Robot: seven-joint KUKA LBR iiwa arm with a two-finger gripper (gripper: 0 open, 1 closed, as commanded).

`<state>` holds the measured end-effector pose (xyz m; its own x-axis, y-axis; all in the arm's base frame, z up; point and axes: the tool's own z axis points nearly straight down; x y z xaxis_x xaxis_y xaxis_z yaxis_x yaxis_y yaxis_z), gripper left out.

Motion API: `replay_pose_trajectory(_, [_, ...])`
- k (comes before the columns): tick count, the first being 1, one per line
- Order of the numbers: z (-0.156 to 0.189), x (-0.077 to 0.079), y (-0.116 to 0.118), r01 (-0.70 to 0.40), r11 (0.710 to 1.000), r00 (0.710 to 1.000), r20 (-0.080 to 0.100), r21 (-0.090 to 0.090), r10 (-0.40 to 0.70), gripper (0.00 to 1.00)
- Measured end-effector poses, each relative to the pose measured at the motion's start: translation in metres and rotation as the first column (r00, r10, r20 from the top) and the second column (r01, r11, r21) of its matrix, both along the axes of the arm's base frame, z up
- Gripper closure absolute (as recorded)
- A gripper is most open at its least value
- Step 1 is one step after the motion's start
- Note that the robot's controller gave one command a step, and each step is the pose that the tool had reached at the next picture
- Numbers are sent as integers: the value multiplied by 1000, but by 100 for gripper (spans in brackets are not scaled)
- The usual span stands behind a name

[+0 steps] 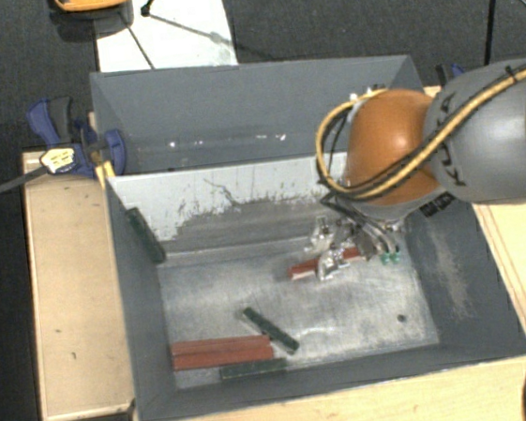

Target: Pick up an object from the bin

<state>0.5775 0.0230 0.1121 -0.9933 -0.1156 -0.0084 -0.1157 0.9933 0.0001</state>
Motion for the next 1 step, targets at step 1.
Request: replay_pose_trajectory(1, [146,0,8,5,1000,1000,-1,0,-5,100])
